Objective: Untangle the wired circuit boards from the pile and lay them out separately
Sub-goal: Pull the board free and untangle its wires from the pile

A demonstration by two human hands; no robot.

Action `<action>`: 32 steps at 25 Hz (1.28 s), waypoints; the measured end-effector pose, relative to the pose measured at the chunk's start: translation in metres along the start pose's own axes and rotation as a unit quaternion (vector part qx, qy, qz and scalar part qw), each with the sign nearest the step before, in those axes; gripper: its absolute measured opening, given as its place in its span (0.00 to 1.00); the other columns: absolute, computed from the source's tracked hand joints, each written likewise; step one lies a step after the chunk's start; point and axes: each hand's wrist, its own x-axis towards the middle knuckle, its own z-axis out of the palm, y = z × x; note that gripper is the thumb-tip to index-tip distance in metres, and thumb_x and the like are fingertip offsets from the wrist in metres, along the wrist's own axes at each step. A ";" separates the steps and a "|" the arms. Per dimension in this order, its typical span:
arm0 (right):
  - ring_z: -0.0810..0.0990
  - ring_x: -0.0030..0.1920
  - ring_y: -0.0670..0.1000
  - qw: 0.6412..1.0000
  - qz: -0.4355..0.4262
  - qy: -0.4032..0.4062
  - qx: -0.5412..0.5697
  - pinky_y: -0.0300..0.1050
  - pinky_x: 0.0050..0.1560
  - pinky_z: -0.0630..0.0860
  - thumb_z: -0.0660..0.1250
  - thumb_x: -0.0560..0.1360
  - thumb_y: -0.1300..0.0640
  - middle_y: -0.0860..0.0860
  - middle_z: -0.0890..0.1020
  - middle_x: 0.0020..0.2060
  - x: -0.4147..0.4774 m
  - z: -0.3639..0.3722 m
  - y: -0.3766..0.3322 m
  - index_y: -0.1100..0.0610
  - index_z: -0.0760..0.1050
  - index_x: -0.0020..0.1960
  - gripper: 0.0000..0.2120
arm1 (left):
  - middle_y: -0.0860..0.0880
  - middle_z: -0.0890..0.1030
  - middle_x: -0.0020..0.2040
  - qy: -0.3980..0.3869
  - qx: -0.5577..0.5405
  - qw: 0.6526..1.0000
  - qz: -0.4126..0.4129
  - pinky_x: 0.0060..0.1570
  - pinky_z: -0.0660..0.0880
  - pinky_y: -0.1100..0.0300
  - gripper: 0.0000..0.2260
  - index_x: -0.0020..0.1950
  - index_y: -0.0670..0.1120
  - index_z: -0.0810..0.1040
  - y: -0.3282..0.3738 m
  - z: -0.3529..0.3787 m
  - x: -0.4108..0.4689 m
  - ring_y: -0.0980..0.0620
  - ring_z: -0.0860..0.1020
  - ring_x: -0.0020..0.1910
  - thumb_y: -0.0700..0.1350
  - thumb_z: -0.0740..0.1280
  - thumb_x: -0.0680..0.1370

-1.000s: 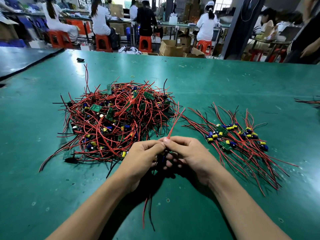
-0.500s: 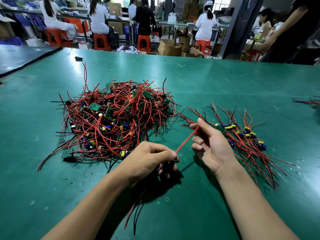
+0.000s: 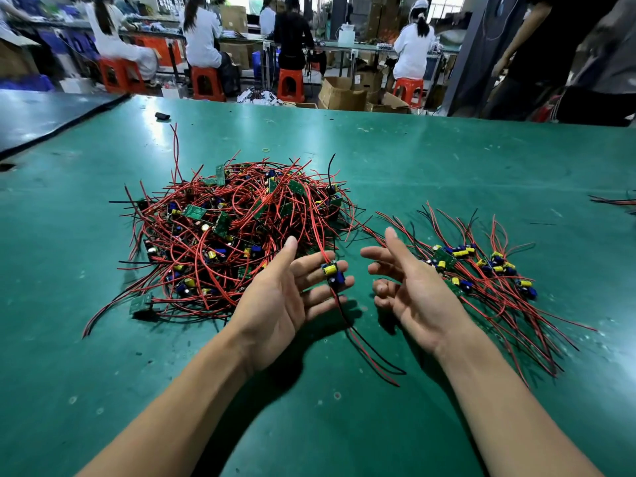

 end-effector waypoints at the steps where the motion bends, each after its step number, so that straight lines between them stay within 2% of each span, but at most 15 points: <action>1: 0.71 0.28 0.44 0.999 -0.021 -0.017 -0.022 0.37 0.27 0.68 0.72 0.67 0.36 0.48 0.79 0.36 -0.003 0.002 0.000 0.55 0.85 0.48 0.23 | 0.42 0.82 0.61 -0.003 0.002 1.000 -0.001 0.65 0.73 0.46 0.29 0.68 0.41 0.73 0.000 -0.001 0.000 0.42 0.79 0.62 0.61 0.51 0.81; 3: 0.76 0.33 0.44 0.986 -0.102 -0.061 -0.118 0.37 0.33 0.73 0.76 0.66 0.39 0.46 0.81 0.39 -0.010 0.006 0.002 0.51 0.85 0.50 0.20 | 0.45 0.81 0.64 -0.026 0.010 1.000 -0.004 0.70 0.68 0.46 0.30 0.70 0.44 0.72 -0.002 -0.003 0.000 0.45 0.77 0.65 0.63 0.49 0.81; 6: 0.83 0.45 0.47 0.926 -0.239 -0.062 -0.287 0.41 0.50 0.79 0.79 0.70 0.53 0.47 0.85 0.46 -0.016 0.016 0.012 0.48 0.83 0.55 0.15 | 0.48 0.79 0.66 -0.052 0.060 0.997 -0.018 0.70 0.68 0.50 0.30 0.73 0.49 0.70 -0.004 -0.003 0.000 0.49 0.76 0.66 0.65 0.47 0.81; 8: 0.84 0.45 0.50 0.926 -0.248 -0.030 -0.284 0.43 0.51 0.79 0.77 0.72 0.61 0.49 0.85 0.45 -0.016 0.018 0.014 0.50 0.83 0.53 0.12 | 0.46 0.80 0.65 -0.017 0.090 0.995 -0.035 0.64 0.73 0.51 0.28 0.73 0.50 0.71 -0.003 0.001 0.000 0.48 0.79 0.62 0.63 0.49 0.81; 10: 0.82 0.41 0.48 0.939 -0.235 -0.016 -0.251 0.40 0.47 0.78 0.76 0.72 0.64 0.49 0.85 0.41 -0.013 0.012 0.010 0.52 0.83 0.50 0.10 | 0.47 0.84 0.57 0.038 0.119 0.992 0.018 0.57 0.78 0.47 0.22 0.69 0.47 0.75 -0.006 0.002 -0.001 0.46 0.83 0.54 0.57 0.56 0.82; 12: 0.78 0.37 0.46 0.943 -0.233 0.023 -0.236 0.37 0.42 0.75 0.75 0.72 0.63 0.48 0.83 0.38 -0.009 0.003 0.005 0.52 0.83 0.48 0.08 | 0.49 0.86 0.46 0.141 0.271 0.939 0.157 0.44 0.82 0.50 0.13 0.65 0.46 0.76 -0.005 -0.005 -0.005 0.48 0.85 0.42 0.47 0.64 0.81; 14: 0.78 0.37 0.45 0.933 -0.221 0.104 -0.263 0.37 0.41 0.73 0.75 0.72 0.61 0.47 0.83 0.38 -0.003 -0.008 0.001 0.51 0.83 0.46 0.07 | 0.49 0.85 0.37 0.233 0.387 0.864 0.225 0.37 0.81 0.51 0.15 0.65 0.47 0.74 -0.003 -0.012 -0.008 0.50 0.83 0.32 0.41 0.68 0.78; 17: 0.80 0.50 0.53 0.864 -0.155 0.219 -0.426 0.45 0.52 0.74 0.74 0.71 0.57 0.52 0.83 0.48 0.001 -0.023 0.000 0.50 0.82 0.53 0.11 | 0.47 0.84 0.34 0.244 0.369 0.879 0.176 0.22 0.75 0.57 0.22 0.70 0.45 0.66 0.000 -0.014 -0.010 0.45 0.80 0.23 0.38 0.66 0.78; 19: 0.77 0.57 0.57 0.811 -0.157 0.234 -0.513 0.49 0.62 0.72 0.75 0.71 0.55 0.55 0.79 0.55 -0.001 -0.023 0.003 0.52 0.79 0.61 0.19 | 0.46 0.84 0.33 0.244 0.394 0.871 0.162 0.18 0.72 0.60 0.27 0.76 0.46 0.61 -0.003 -0.014 -0.008 0.46 0.79 0.21 0.37 0.64 0.79; 20: 0.76 0.57 0.56 0.803 -0.185 0.223 -0.520 0.47 0.63 0.70 0.76 0.71 0.55 0.55 0.78 0.56 -0.002 -0.020 0.004 0.53 0.79 0.63 0.20 | 0.46 0.83 0.32 0.245 0.404 0.866 0.162 0.18 0.72 0.60 0.27 0.77 0.45 0.60 -0.004 -0.014 -0.007 0.47 0.79 0.20 0.38 0.63 0.79; 22: 0.78 0.50 0.50 0.822 -0.239 0.154 -0.494 0.33 0.57 0.70 0.76 0.72 0.57 0.52 0.79 0.55 -0.006 -0.009 0.008 0.53 0.81 0.60 0.17 | 0.47 0.84 0.32 0.253 0.406 0.862 0.165 0.18 0.74 0.58 0.21 0.73 0.43 0.66 -0.004 -0.017 -0.005 0.46 0.79 0.21 0.39 0.64 0.80; 24: 0.79 0.47 0.45 0.844 -0.227 0.085 -0.479 0.22 0.49 0.65 0.75 0.73 0.56 0.49 0.80 0.53 -0.007 0.000 0.015 0.53 0.83 0.57 0.13 | 0.47 0.83 0.32 0.260 0.395 0.866 0.159 0.17 0.73 0.58 0.12 0.64 0.41 0.72 -0.002 -0.020 -0.004 0.45 0.79 0.21 0.41 0.64 0.81; 26: 0.78 0.55 0.48 0.837 -0.201 0.077 -0.504 0.26 0.54 0.64 0.75 0.74 0.54 0.49 0.79 0.56 -0.004 0.000 0.021 0.54 0.83 0.58 0.13 | 0.47 0.83 0.31 0.263 0.376 0.874 0.161 0.16 0.70 0.61 0.06 0.56 0.40 0.75 0.001 -0.021 -0.004 0.47 0.78 0.19 0.42 0.64 0.82; 29: 0.74 0.65 0.52 0.828 -0.178 0.132 -0.515 0.36 0.62 0.63 0.74 0.74 0.54 0.53 0.77 0.62 0.001 -0.007 0.019 0.55 0.83 0.59 0.14 | 0.48 0.83 0.31 0.259 0.343 0.888 0.160 0.17 0.69 0.63 0.05 0.49 0.43 0.76 0.002 -0.020 -0.006 0.48 0.76 0.19 0.43 0.65 0.81; 32: 0.77 0.61 0.48 0.841 -0.198 0.135 -0.484 0.36 0.62 0.66 0.73 0.75 0.54 0.51 0.80 0.58 -0.001 -0.007 0.017 0.54 0.84 0.56 0.11 | 0.46 0.83 0.30 0.229 0.326 0.905 0.151 0.20 0.68 0.63 0.07 0.45 0.41 0.78 -0.001 -0.015 -0.006 0.47 0.74 0.19 0.43 0.66 0.80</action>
